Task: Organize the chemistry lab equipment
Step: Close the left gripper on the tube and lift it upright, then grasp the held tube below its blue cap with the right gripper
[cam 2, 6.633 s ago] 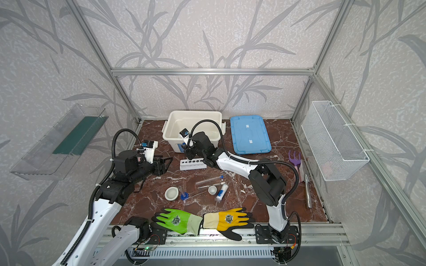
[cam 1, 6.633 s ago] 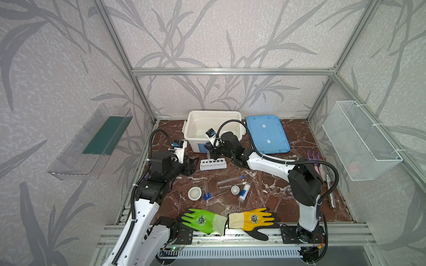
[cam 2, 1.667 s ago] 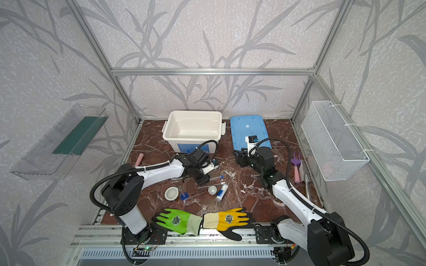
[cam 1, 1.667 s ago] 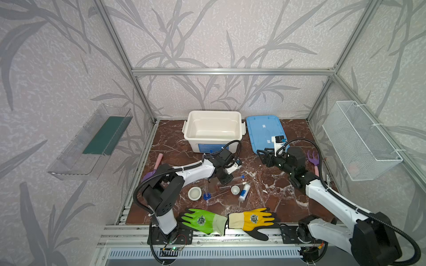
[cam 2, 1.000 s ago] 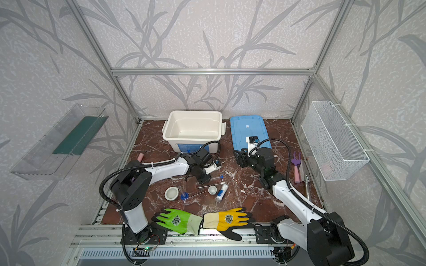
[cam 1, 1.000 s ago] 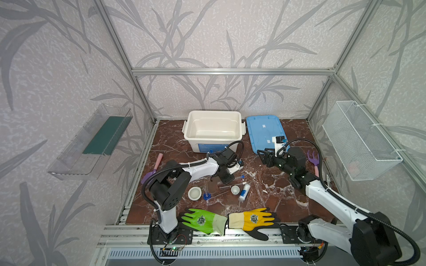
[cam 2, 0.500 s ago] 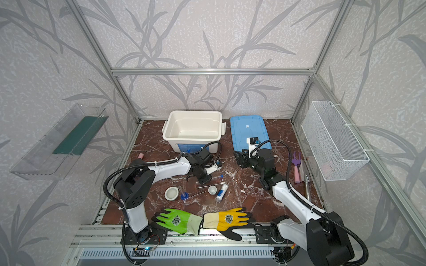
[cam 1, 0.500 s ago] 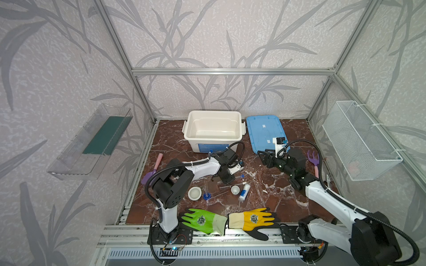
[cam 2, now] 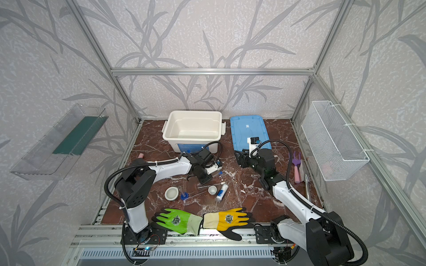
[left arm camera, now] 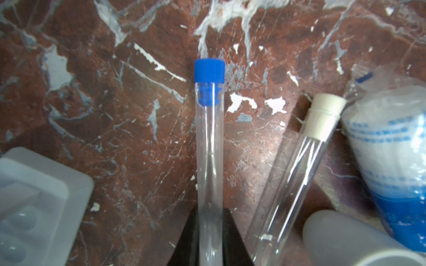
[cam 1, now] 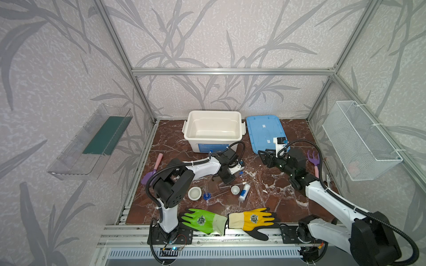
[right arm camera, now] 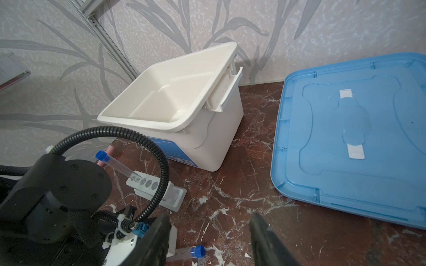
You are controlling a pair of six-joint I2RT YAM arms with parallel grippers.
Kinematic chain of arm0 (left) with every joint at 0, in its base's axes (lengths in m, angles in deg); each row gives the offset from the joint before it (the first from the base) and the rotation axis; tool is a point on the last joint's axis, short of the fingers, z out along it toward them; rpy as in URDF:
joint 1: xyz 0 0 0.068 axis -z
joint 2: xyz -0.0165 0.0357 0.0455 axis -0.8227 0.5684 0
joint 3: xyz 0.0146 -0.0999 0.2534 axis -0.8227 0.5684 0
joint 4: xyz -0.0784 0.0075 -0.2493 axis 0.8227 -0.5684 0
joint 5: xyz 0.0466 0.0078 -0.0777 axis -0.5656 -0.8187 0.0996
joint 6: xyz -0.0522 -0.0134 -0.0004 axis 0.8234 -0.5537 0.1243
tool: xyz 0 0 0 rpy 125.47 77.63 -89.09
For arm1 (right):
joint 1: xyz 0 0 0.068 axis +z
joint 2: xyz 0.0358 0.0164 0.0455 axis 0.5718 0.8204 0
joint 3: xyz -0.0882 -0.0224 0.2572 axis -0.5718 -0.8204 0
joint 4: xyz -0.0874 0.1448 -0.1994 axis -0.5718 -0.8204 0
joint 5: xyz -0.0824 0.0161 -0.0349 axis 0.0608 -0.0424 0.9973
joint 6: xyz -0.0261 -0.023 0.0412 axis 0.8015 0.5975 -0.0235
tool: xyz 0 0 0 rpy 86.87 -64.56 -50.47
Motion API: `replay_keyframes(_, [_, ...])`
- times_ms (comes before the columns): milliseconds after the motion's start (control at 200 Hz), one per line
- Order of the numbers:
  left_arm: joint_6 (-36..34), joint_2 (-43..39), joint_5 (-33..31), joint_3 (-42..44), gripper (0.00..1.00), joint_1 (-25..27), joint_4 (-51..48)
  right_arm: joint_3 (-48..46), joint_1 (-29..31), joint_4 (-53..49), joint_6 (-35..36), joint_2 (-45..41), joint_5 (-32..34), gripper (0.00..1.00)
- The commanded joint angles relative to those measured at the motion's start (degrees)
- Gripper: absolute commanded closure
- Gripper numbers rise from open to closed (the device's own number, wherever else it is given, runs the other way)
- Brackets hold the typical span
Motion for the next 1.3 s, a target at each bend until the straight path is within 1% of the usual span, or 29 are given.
replay_keyframes(0, [-1.4,-0.6,0.3,-1.3,0.85,0.1,-1.0,-0.4,-0.7,0.8,-0.6,-0.5,-0.2,0.44])
replay_keyframes(35, [-1.4,-1.1,0.0,-1.0,0.85,0.1,-0.5,0.1,-1.0,0.2,-0.9,-0.6,-0.8,0.44])
replay_keyframes(105, [-1.1,-1.8,-0.1,-1.3,0.85,0.1,-0.6,2.0,-2.4,-2.8,-1.9,0.1,-4.0,0.44])
replay_keyframes(295, [0.2,-6.6,0.4,-1.0,0.86,0.0,0.9,3.5,-4.5,-5.5,-2.9,0.3,-7.3,0.44])
replay_keyframes(485, [1.2,-11.7,0.4,-0.6,0.87,-0.5,1.7,6.2,-4.9,-8.0,-4.0,2.8,-12.4,0.44])
replay_keyframes(590, [3.2,-15.6,-0.4,1.2,0.87,-1.0,3.7,8.4,-4.9,-9.5,-3.7,4.1,-18.0,0.43])
replay_keyframes(665, [5.3,-18.9,-1.7,4.6,0.87,-1.5,8.6,11.1,-4.9,-12.9,-1.1,5.6,-22.8,0.43])
replay_keyframes(725, [7.3,-20.8,-0.5,6.8,0.87,-2.4,12.5,13.2,-4.9,-16.4,0.5,6.0,-22.6,0.43])
replay_keyframes(805, [9.6,-23.0,1.6,8.0,0.87,-3.1,15.1,14.4,-4.9,-17.4,0.2,5.4,-22.4,0.43])
replay_keyframes(905, [11.3,-25.6,4.1,9.2,0.87,-3.6,17.6,15.4,-4.6,-15.5,-2.2,5.9,-27.3,0.43])
replay_keyframes(965, [12.1,-26.9,5.5,9.7,0.87,-3.9,18.8,15.6,-3.4,-13.5,-3.3,6.3,-29.4,0.43])
replay_keyframes(1060, [13.2,-28.1,7.5,10.2,0.87,-4.1,20.1,16.7,-0.8,-15.0,-1.9,7.2,-29.6,0.43])
replay_keyframes(1145, [13.9,-29.2,7.9,10.9,0.87,-4.2,21.2,17.6,1.8,-16.5,-0.6,7.5,-26.9,0.43])
replay_keyframes(1295, [14.4,-31.1,9.0,11.3,0.87,-4.1,21.4,16.9,3.1,-11.3,-4.1,7.3,-24.5,0.44])
